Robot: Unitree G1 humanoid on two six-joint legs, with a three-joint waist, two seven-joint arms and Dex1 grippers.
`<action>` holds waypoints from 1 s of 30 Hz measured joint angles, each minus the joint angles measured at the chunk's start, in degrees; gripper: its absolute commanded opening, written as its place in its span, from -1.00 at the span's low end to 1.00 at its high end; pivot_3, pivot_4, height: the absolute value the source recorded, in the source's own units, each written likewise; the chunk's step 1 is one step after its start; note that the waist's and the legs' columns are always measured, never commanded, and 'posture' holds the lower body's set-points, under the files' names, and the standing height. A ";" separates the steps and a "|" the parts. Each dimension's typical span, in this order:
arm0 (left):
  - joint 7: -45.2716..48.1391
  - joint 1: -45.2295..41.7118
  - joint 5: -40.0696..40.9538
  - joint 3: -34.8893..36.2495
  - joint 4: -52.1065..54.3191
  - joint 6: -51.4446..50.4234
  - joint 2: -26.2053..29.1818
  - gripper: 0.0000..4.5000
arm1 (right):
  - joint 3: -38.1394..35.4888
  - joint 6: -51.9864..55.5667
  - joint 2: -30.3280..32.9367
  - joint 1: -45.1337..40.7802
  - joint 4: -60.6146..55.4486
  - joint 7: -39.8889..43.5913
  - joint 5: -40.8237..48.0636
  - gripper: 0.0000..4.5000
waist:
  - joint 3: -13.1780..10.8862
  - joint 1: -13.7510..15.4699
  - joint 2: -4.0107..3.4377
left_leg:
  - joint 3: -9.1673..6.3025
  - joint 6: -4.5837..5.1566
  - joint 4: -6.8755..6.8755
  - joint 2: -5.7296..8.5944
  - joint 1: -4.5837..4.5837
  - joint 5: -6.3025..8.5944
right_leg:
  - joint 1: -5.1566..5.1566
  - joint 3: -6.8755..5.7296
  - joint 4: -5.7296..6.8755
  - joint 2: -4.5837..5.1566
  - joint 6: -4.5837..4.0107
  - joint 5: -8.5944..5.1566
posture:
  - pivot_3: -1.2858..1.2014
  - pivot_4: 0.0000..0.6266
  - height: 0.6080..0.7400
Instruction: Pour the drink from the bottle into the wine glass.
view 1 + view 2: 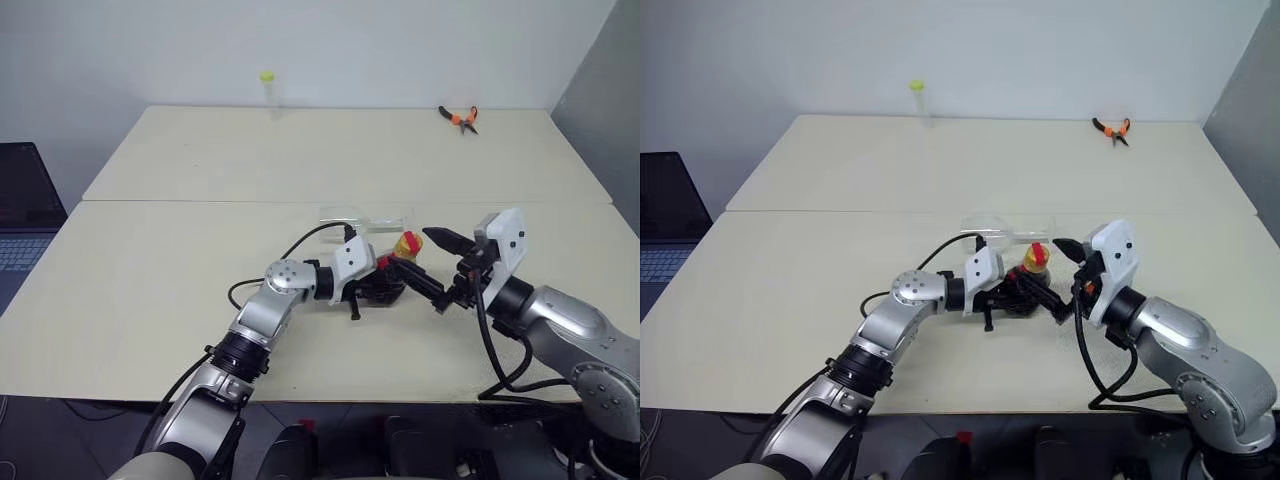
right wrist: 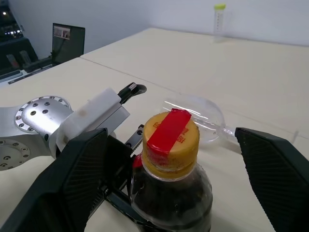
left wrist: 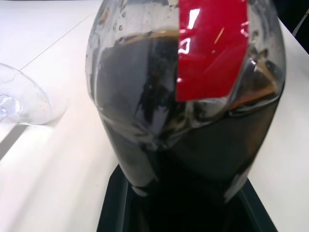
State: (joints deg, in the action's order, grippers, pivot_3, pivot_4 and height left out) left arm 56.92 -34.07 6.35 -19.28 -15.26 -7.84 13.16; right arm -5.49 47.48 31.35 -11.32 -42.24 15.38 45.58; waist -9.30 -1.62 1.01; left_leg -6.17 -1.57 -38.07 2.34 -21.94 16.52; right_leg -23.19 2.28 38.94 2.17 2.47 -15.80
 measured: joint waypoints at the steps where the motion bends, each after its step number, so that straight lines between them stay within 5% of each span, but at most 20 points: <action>1: 0.00 0.00 0.00 0.00 0.00 0.00 0.00 -0.69 | 0.03 -0.24 -0.22 0.00 0.01 0.04 -0.20 0.55 | 0.00 0.00 0.00 | 0.00 0.00 0.00 0.00 0.00 0.00 | 0.00 0.00 0.00 0.00 0.00 0.00 | 0.03 -0.52 1.00; 8: -0.02 0.00 0.00 0.01 0.00 0.00 0.10 -0.69 | 0.00 -1.09 -1.79 0.12 0.43 0.66 -0.48 -0.47 | 0.00 0.00 0.00 | 0.00 0.00 0.00 0.00 0.00 0.00 | 0.00 0.00 0.00 0.00 0.00 0.00 | 0.03 -0.52 1.00; 22: -1.10 -1.33 0.23 0.18 0.15 0.62 -0.94 -0.69 | 2.04 -7.69 0.57 0.43 -1.04 1.10 -8.36 -0.47 | 0.00 -0.04 0.00 | 0.01 -0.01 0.00 0.00 0.01 0.00 | -0.01 0.01 0.00 0.00 0.00 0.00 | 0.03 -0.52 1.00; 30: 0.07 -0.30 0.21 0.01 -0.48 0.97 -0.22 -0.70 | -9.49 -2.88 -2.60 1.46 0.30 -4.03 14.83 -0.47 | 0.00 -0.03 0.00 | -0.01 0.01 0.02 -0.02 0.00 0.01 | 0.00 0.00 0.01 0.00 -0.01 0.00 | 0.03 -0.52 1.00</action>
State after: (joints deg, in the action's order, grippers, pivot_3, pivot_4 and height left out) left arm 57.00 -34.37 6.57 -19.27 -15.74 -6.87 12.94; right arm -14.99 44.60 28.75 -9.87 -41.94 11.35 60.41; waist -9.29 -1.66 1.01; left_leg -6.18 -1.56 -38.05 2.33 -21.93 16.52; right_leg -23.18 2.27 38.95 2.17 2.46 -15.80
